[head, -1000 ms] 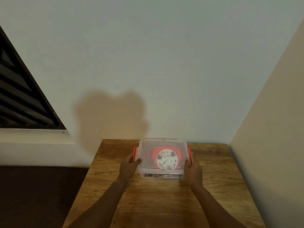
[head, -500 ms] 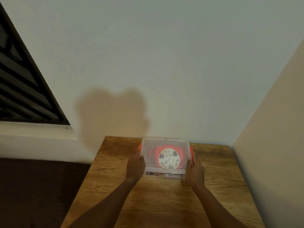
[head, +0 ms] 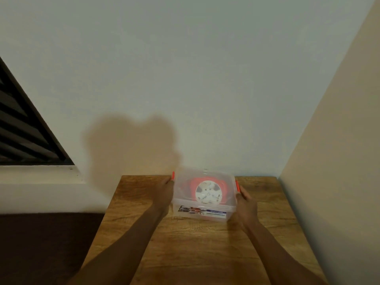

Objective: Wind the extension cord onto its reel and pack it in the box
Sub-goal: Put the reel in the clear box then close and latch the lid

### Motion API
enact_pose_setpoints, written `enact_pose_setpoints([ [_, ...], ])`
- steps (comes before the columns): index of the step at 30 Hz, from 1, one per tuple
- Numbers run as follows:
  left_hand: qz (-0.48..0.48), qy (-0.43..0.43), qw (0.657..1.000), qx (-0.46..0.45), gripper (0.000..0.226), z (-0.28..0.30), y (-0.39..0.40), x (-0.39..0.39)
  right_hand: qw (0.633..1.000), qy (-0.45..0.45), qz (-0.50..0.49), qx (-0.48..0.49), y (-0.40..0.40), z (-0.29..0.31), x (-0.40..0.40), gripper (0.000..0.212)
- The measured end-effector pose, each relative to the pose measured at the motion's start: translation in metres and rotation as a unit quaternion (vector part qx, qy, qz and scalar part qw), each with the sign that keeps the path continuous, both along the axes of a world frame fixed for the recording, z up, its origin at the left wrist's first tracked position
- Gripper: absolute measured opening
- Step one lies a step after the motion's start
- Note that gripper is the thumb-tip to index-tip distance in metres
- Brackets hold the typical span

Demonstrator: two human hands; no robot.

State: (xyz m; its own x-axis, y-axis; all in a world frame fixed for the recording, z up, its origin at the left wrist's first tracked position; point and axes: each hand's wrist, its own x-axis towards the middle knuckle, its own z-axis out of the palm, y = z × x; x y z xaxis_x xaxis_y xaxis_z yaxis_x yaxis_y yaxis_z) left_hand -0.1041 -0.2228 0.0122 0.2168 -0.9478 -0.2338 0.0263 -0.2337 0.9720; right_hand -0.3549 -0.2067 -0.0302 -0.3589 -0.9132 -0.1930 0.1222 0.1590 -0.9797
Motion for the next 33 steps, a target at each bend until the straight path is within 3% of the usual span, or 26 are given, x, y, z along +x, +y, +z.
enact_pose_setpoints([
  [5,-0.059,-0.01,0.998,-0.004,0.035,0.026,-0.023,-0.032,0.998,-0.016,-0.048,-0.03,-0.015,0.017,-0.046,0.034],
  [13,-0.122,-0.101,0.987,-0.026,0.043,0.043,-0.058,-0.117,0.99,0.036,-0.135,-0.03,-0.048,0.046,-0.146,0.037],
  [16,-0.129,-0.115,0.985,-0.021,0.032,0.04,-0.069,-0.144,0.988,0.057,-0.139,-0.031,-0.054,0.045,-0.17,0.037],
  [33,-0.147,-0.265,0.952,0.043,0.023,-0.011,-0.109,-0.194,0.983,0.131,-0.126,-0.003,-0.087,0.008,-0.21,0.042],
])
